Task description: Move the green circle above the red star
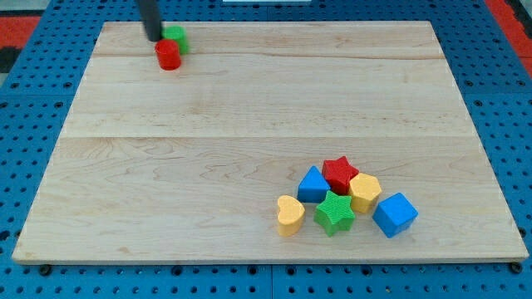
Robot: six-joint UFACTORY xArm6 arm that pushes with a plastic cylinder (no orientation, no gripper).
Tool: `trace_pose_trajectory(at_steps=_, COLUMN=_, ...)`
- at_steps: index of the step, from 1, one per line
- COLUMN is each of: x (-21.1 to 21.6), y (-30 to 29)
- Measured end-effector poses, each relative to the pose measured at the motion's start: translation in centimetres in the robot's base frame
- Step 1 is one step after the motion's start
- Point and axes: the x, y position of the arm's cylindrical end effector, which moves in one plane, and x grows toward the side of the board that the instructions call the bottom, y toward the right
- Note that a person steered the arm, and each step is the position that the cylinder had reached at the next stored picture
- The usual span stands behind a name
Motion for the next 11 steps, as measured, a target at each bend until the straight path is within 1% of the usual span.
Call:
trace_pose_trajectory(at_steps=1, x=3.2, y=4.3)
trace_pose_trajectory(at_steps=2, x=5.9, y=0.8)
trace_pose_trajectory(at_steps=3, x=1.9, y=2.3)
trace_pose_trajectory(at_steps=4, x=-2.8, y=0.1)
trace_pose_trajectory(at_steps=5, x=-1.4, y=9.3)
trace_pose_trajectory(at_steps=6, x=4.4, y=10.4)
trace_pose_trajectory(at_steps=7, x=1.7, y=7.2)
trace_pose_trajectory(at_steps=8, x=-4.6, y=9.3)
trace_pose_trajectory(at_steps=9, x=-4.6, y=5.1)
trace_pose_trajectory(at_steps=10, x=-1.5, y=3.6)
trace_pose_trajectory(at_steps=11, x=-0.5, y=4.5)
